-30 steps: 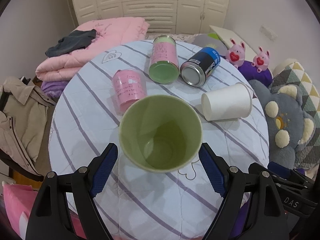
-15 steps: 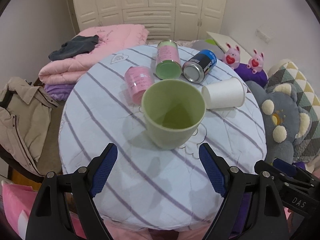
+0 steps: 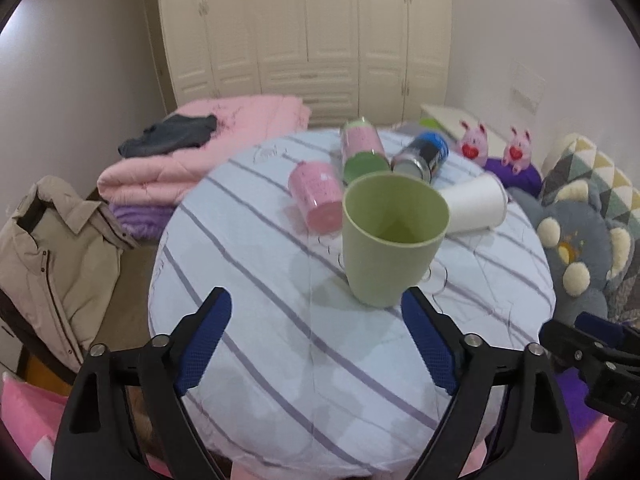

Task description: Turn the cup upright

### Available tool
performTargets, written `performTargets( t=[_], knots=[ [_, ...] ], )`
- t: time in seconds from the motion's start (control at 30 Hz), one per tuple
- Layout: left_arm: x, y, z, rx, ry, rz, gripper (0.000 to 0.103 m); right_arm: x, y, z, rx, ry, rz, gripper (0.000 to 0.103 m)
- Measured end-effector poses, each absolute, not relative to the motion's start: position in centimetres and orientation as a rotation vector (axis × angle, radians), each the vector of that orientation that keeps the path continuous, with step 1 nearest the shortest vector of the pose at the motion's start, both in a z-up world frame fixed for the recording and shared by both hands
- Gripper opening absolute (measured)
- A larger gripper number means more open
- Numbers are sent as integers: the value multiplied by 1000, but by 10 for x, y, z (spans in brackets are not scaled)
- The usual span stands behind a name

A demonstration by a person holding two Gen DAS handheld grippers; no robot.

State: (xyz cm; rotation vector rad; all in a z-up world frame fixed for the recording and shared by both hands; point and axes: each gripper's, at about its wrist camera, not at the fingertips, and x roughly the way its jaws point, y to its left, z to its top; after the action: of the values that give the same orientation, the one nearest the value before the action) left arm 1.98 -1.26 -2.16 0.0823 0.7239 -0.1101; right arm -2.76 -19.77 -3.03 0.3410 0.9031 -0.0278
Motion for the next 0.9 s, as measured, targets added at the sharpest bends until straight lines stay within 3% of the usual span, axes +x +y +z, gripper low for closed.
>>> performTargets(
  t=[0.47,0.9],
  knots=[
    [12,-1,-18,56,460,-124,100,-42,-185,-25,257,643,-61,82],
    [8,-11,-26,40,390,-181,102,-42,-171,-37,157,532,-112,83]
  ],
)
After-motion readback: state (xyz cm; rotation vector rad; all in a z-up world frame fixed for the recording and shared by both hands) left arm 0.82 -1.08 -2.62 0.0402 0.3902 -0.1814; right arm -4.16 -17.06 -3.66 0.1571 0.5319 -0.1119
